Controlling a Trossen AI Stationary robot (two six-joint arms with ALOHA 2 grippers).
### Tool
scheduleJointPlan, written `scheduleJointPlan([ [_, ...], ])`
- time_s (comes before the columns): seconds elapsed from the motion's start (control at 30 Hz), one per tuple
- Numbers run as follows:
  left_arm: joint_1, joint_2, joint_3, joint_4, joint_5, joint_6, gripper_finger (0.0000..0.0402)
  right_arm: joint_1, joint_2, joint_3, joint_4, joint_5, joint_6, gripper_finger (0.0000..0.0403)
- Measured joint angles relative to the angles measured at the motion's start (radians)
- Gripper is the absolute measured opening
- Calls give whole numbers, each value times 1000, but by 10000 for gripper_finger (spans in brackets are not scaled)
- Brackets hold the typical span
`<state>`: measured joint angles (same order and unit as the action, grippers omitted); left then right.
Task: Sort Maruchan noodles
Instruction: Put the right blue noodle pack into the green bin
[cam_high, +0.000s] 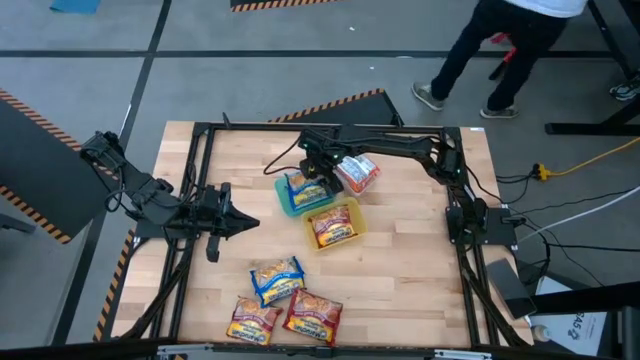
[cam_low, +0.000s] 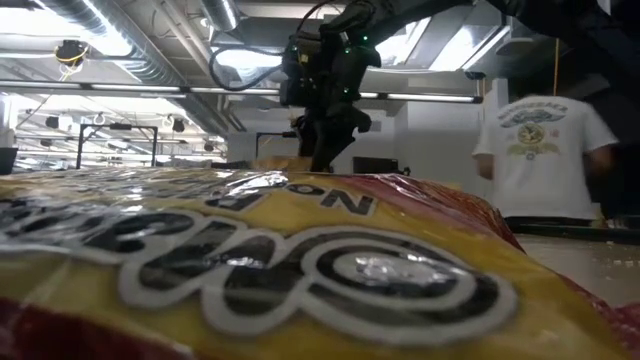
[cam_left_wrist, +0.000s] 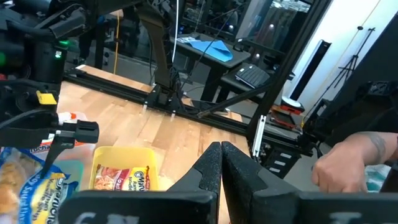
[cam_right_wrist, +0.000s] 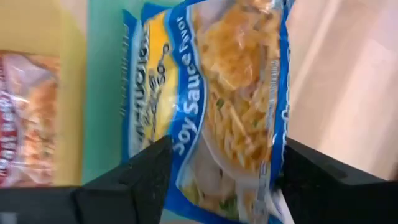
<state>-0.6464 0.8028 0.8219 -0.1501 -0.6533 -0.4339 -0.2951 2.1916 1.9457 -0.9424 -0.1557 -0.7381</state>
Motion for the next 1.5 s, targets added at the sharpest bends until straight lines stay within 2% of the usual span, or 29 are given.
scheduleJointPlan([
  [0.1, 0, 0, 0, 0, 0, 0, 6, 0, -17, 0, 0, 34, 0, 255],
  [0.27, 0, 0, 0, 0, 0, 0, 6, 1, -27, -1, 10, 33, 23, 257],
  [0.4, 0, 0, 0, 0, 0, 0, 6, 1, -31, -1, 60, -4, 60, 256],
  [0.6, 0, 0, 0, -14, 0, -1, 6, 1, -4, -1, 193, 3, 84, 229],
  [0.77, 0, 0, 0, -48, 0, -8, 6, 0, 10, 1, 205, 16, 109, 199],
  [1.07, 0, 0, 0, -53, 0, -9, 6, 8, 20, -24, 122, -32, 144, 155],
  [1.27, 0, 0, 0, -52, 0, -5, 6, 58, 12, 3, 25, -39, 152, 133],
  [1.4, 0, 0, 0, -70, 0, -7, 6, 93, 11, 27, -12, 4, 161, 129],
  [1.5, 0, 0, 0, -94, 2, -24, 6, 128, 5, 108, -99, 53, 187, 133],
])
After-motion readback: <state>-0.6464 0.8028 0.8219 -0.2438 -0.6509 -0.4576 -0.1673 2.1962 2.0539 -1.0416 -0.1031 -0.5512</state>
